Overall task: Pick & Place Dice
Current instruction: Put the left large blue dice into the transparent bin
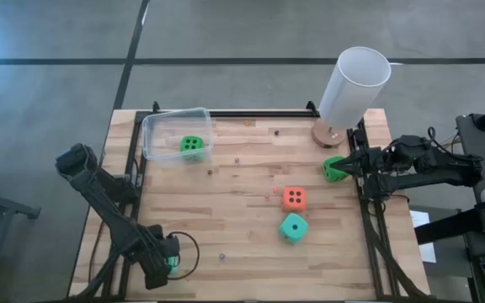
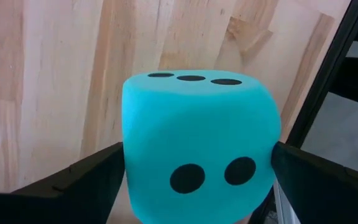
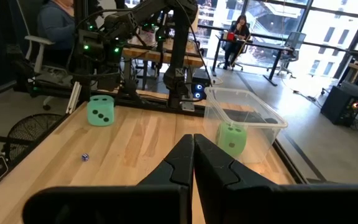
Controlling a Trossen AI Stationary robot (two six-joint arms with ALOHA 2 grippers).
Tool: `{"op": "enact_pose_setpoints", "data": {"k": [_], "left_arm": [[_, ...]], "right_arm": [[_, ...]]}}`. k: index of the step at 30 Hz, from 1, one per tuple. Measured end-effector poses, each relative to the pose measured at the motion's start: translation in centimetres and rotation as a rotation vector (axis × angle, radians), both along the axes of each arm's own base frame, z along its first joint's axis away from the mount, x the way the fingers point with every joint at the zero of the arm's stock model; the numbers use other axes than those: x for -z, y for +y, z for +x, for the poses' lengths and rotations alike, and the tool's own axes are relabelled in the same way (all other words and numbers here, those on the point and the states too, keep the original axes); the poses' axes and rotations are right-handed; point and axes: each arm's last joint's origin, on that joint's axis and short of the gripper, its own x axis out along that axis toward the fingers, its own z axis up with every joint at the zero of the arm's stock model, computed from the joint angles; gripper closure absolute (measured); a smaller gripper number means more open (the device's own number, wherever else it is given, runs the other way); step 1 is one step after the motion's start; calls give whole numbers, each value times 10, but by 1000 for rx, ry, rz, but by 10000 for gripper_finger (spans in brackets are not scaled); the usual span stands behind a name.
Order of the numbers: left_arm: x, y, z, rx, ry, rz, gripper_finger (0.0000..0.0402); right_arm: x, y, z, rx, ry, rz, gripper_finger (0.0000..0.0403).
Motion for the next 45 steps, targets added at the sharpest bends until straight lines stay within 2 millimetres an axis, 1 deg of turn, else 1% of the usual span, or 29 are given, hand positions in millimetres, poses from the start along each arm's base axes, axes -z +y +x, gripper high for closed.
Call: {"op": "enact_pose_setpoints", "data": {"k": [7, 15, 20, 24, 33, 45], "left_arm": [[-4, -1, -3, 72, 70, -36, 3], [-4, -1, -3, 86, 71, -43, 2], [-10, -1, -3, 99, 78, -28, 2], [-14, -1, -3, 98, 76, -21, 2], [-11, 0, -2, 90, 52, -3, 2], [-13, 3, 2, 67, 3, 17, 3]], "right_arm": [[0, 0, 0, 0, 0, -1, 394], [0, 0, 0, 0, 0, -2, 394], [0, 0, 0, 0, 1, -2, 394], [0, 0, 0, 0, 0, -2, 394], [0, 0, 0, 0, 1, -2, 394], [0, 0, 0, 0, 0, -2, 394]]}}
